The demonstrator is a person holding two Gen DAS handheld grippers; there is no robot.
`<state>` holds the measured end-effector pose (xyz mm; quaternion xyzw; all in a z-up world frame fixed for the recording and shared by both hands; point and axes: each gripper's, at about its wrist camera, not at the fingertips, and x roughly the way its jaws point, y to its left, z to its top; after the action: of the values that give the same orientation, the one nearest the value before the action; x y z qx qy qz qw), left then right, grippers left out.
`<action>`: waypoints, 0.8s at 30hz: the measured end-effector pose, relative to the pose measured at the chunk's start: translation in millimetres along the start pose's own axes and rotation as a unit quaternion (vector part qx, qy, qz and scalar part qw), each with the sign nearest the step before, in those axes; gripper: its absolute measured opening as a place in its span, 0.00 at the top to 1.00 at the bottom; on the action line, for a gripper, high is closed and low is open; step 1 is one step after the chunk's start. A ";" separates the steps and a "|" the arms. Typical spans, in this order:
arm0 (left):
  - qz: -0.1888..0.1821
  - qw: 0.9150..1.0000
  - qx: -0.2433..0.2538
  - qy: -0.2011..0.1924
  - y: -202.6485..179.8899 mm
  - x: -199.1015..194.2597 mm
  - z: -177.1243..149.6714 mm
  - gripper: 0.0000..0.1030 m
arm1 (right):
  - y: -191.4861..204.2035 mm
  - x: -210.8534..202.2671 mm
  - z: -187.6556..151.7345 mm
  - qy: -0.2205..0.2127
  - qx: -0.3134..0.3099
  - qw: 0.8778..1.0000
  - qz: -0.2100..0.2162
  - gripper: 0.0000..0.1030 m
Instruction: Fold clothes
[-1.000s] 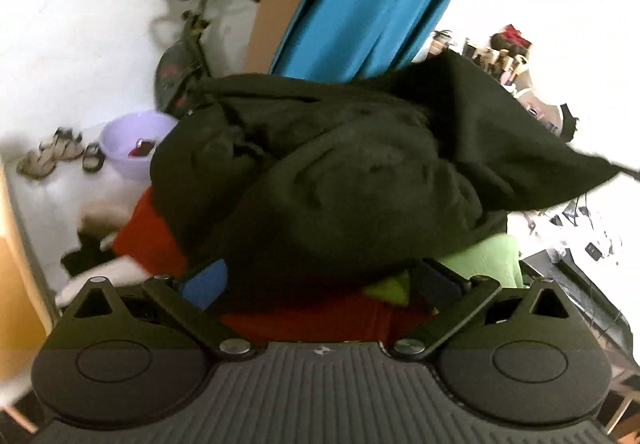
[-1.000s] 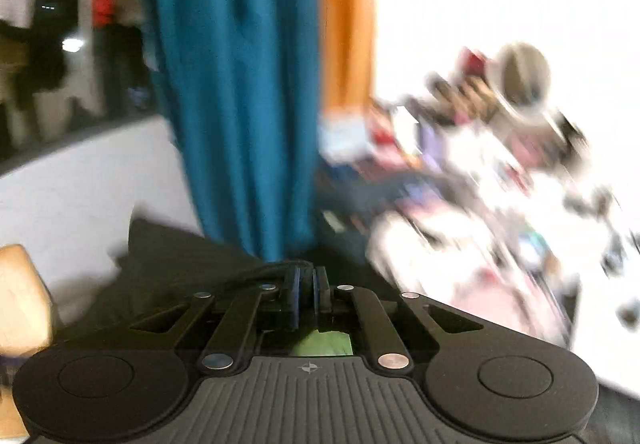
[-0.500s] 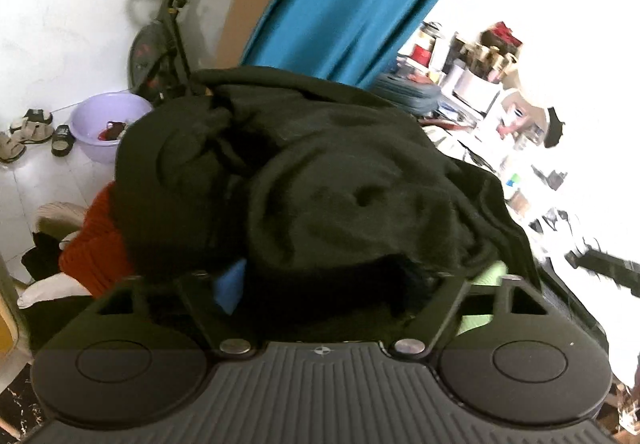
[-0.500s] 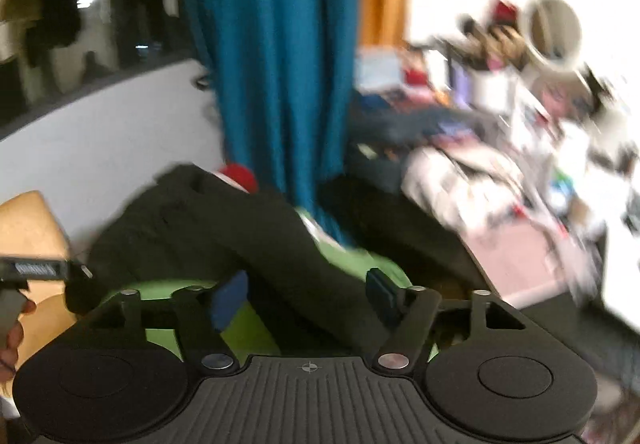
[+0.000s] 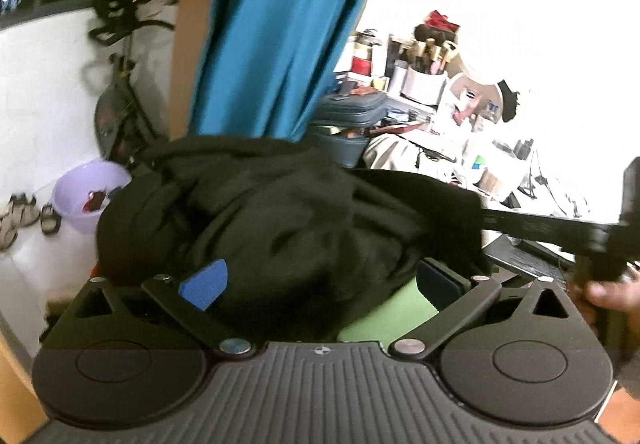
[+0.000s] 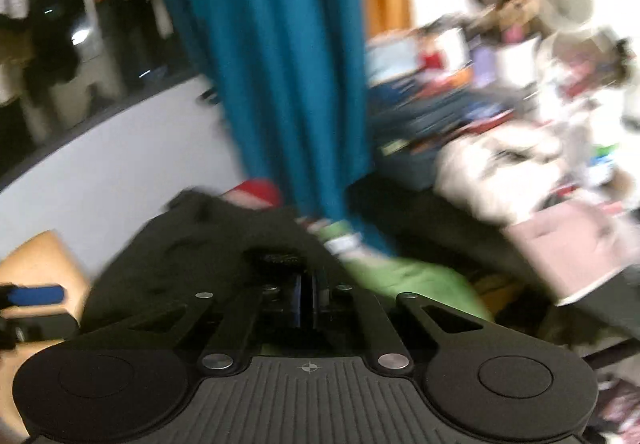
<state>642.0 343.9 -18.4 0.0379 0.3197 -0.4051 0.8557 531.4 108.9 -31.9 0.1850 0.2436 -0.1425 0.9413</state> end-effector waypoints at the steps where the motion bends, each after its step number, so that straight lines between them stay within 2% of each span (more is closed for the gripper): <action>1: 0.003 1.000 0.010 0.005 -4.7 10.2 5.8 0.00 | -13.6 -9.0 -1.4 -0.006 0.020 1.000 -0.011 0.96; 5: 0.030 0.999 0.030 0.030 -19.3 58.6 28.7 0.00 | -55.9 -39.2 -5.6 -0.004 0.073 0.997 -0.028 0.96; 8: 0.043 0.998 0.003 0.046 -15.8 85.9 39.4 0.02 | -64.5 -62.0 -12.2 -0.017 0.078 0.996 -0.032 0.96; 10: 0.047 0.997 -0.030 0.055 -7.8 87.5 41.7 0.32 | -68.8 -72.2 -11.7 -0.030 0.079 0.996 -0.031 0.96; 12: 0.040 0.995 -0.066 0.057 1.1 75.2 40.2 0.70 | -73.3 -86.1 -8.3 -0.041 0.080 0.996 -0.027 0.96; 13: 0.031 0.995 -0.083 0.052 5.1 64.7 38.5 0.78 | -75.7 -93.6 -7.2 -0.047 0.080 0.995 -0.028 0.96; 15: 0.026 0.994 -0.099 0.043 7.8 35.5 30.7 0.83 | -81.2 -109.9 -5.4 -0.059 0.084 0.994 -0.036 0.96; 17: 0.025 0.993 -0.110 0.031 9.8 1.6 18.4 0.83 | -91.0 -122.1 -4.1 -0.068 0.092 0.992 -0.048 0.96; 20: 0.012 0.989 -0.140 0.037 13.5 -42.4 -21.0 0.83 | -109.7 -134.0 -6.7 -0.063 0.103 0.990 -0.074 0.96; 21: 0.011 0.988 -0.149 0.045 14.3 -52.3 -34.9 0.83 | -116.0 -133.5 -9.0 -0.056 0.106 0.989 -0.082 0.96; 24: 0.013 0.983 -0.163 0.079 16.8 -63.6 -72.1 0.83 | -132.2 -117.1 -21.1 0.005 0.110 0.990 -0.094 0.96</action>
<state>587.2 421.0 -42.0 -0.0664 0.4473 -0.3325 0.8276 377.0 20.8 -26.0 0.2641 0.2479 -0.2550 0.8965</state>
